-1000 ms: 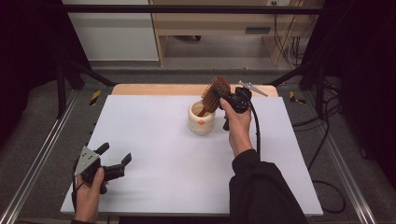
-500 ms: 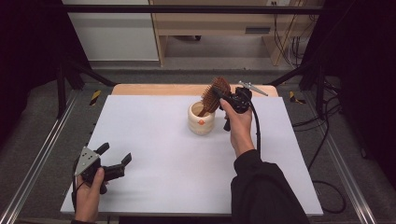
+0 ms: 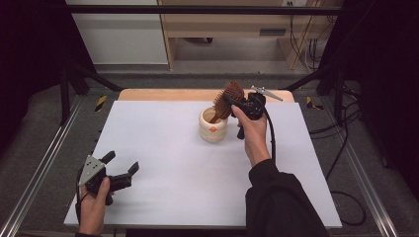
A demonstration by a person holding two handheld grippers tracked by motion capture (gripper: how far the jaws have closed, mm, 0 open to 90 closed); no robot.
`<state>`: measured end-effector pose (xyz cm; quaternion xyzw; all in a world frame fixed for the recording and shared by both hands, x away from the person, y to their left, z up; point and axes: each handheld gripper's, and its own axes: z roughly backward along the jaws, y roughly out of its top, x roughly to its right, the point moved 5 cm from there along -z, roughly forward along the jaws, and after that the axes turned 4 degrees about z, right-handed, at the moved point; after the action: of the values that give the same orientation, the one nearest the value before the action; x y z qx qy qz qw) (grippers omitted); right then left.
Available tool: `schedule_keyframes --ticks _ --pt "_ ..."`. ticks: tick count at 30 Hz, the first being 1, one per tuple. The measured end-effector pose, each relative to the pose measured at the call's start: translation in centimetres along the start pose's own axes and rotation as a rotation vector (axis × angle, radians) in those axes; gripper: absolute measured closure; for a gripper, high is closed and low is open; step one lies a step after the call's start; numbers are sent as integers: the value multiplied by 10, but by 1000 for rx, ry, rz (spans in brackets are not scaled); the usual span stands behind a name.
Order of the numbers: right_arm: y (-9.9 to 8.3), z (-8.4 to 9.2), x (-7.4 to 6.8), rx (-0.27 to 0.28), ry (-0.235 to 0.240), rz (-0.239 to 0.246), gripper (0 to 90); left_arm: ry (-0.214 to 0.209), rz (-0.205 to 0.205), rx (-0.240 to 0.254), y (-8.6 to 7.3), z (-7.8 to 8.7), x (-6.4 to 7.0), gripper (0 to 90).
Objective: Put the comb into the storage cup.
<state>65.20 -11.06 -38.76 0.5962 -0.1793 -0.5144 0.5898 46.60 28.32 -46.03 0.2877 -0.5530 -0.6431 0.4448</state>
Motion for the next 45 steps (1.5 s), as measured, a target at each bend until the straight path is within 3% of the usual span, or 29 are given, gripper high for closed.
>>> schedule_keyframes --ticks 28,35,45 --pt "0 2 -2 -20 -15 31 174 1 -2 1 0 0 0 17" --pt "1 6 -3 -24 -45 64 102 2 -3 2 0 0 0 17" --pt "7 16 -4 -13 -79 117 81 3 -1 5 0 0 0 16"
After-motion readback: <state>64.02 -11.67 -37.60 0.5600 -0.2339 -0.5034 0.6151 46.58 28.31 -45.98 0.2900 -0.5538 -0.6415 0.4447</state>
